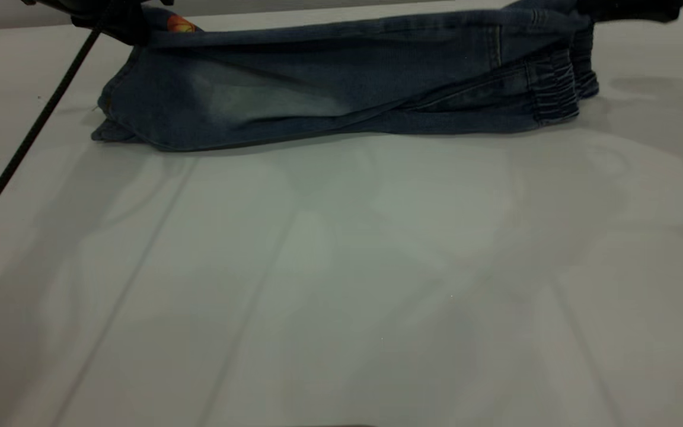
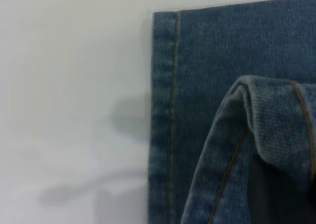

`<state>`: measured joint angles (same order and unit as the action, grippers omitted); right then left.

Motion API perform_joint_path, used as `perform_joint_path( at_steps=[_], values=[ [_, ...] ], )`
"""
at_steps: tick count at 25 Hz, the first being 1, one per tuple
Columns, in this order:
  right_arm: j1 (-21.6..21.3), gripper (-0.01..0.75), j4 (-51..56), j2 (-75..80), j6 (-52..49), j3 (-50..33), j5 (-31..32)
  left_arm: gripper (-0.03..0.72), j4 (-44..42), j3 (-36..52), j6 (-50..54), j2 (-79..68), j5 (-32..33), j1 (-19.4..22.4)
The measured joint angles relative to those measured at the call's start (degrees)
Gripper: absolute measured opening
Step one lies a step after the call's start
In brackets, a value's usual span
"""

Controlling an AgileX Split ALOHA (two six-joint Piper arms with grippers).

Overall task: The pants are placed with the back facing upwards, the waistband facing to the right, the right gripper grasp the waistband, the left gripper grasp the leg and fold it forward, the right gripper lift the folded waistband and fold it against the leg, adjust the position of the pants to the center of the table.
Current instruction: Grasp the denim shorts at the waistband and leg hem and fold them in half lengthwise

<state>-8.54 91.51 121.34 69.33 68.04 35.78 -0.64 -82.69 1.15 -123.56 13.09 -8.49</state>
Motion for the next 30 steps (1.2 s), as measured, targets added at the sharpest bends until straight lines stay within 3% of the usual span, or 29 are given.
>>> perform_joint_path(
  at_steps=[10, 16, 20, 22, 27, 30],
  values=[
    [2.92, 0.041, -0.88, 9.78, -0.72, 9.69, 0.42, 0.045, -0.05, -1.2, -0.8, -3.43, -4.84, -0.66],
    [2.86, 0.078, 1.15, 12.47, -0.76, 12.39, -0.93, 0.048, -0.43, -1.75, -1.15, -5.76, -12.75, -0.77],
    [2.86, 0.225, 3.42, 12.48, 0.92, 12.49, -1.38, 0.081, -1.71, -1.77, -5.13, -5.81, -16.8, -0.77],
    [2.8, 0.342, 4.17, 12.48, 1.42, 12.49, -1.38, 0.127, -1.98, -1.77, -6.62, -5.81, -17.34, -0.77],
    [2.75, 0.609, 4.75, 12.48, 1.59, 12.49, -1.03, 0.323, -2.12, -1.77, -11.78, -5.81, -18.36, -0.77],
    [1.89, 0.671, 4.86, 12.48, 1.59, 12.49, -0.59, 0.43, -2.12, -1.77, -14.57, -5.81, -18.71, -0.77]
  ],
)
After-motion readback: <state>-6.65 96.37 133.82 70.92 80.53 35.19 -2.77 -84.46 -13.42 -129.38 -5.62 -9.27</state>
